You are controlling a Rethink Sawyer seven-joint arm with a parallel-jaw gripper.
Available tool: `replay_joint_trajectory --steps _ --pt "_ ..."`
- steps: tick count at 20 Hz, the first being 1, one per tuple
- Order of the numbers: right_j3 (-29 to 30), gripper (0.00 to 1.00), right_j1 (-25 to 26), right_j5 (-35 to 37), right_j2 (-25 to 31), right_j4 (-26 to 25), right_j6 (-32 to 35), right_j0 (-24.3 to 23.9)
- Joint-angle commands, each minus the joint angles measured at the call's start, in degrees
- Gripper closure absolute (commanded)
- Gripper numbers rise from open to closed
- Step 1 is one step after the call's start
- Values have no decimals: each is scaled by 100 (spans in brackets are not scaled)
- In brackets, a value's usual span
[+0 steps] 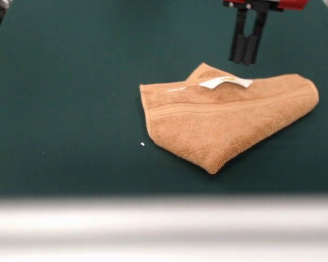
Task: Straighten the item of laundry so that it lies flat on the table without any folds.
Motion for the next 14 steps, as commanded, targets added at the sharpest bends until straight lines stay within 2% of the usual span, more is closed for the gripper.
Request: replay_joint_trajectory --steps 1,9,14 --pt "-208 100 710 -94 258 278 1280 257" --pt "-540 100 1012 -93 132 224 1151 272" --pt "-546 100 1123 95 28 104 995 264"
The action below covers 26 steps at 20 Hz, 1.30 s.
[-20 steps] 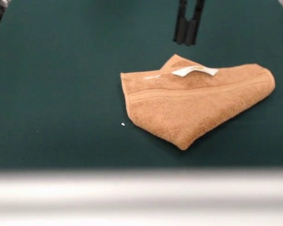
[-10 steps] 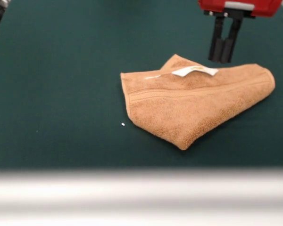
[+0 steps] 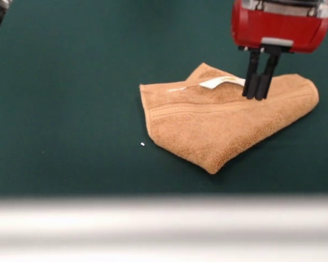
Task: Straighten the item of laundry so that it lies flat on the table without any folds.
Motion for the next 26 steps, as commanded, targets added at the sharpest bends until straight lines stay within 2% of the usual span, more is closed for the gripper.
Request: replay_joint_trajectory --steps 1,3,11,26 --pt "78 100 416 136 78 14 941 106" --pt "16 100 434 330 21 -4 860 100" --pt "173 100 632 355 -48 26 898 78" --pt "611 100 877 692 -51 563 1468 203"
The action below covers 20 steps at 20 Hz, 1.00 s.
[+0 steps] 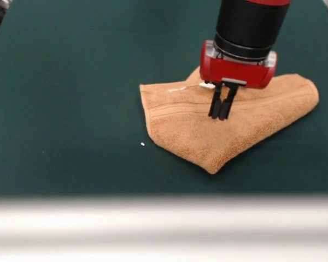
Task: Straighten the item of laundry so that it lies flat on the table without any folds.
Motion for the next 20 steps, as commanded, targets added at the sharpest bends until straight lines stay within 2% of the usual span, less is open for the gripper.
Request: replay_joint_trajectory --steps 1,8,20 --pt "676 100 126 699 205 412 1490 244" --pt "687 100 322 862 71 571 1516 328" --pt "575 100 760 1414 -345 458 1375 570"
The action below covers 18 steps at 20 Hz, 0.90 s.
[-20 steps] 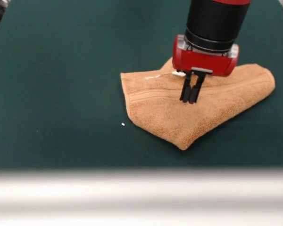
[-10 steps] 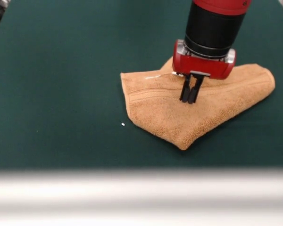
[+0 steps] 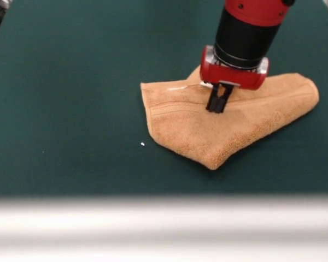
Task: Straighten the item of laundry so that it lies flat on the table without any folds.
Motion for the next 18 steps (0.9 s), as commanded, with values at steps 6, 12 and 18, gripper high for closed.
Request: replay_joint_trajectory --steps 6,12,18 --pt "271 100 569 1148 -177 194 1436 323" --pt "96 100 744 1138 -314 244 1428 352" --pt "6 100 832 929 -270 333 1406 295"
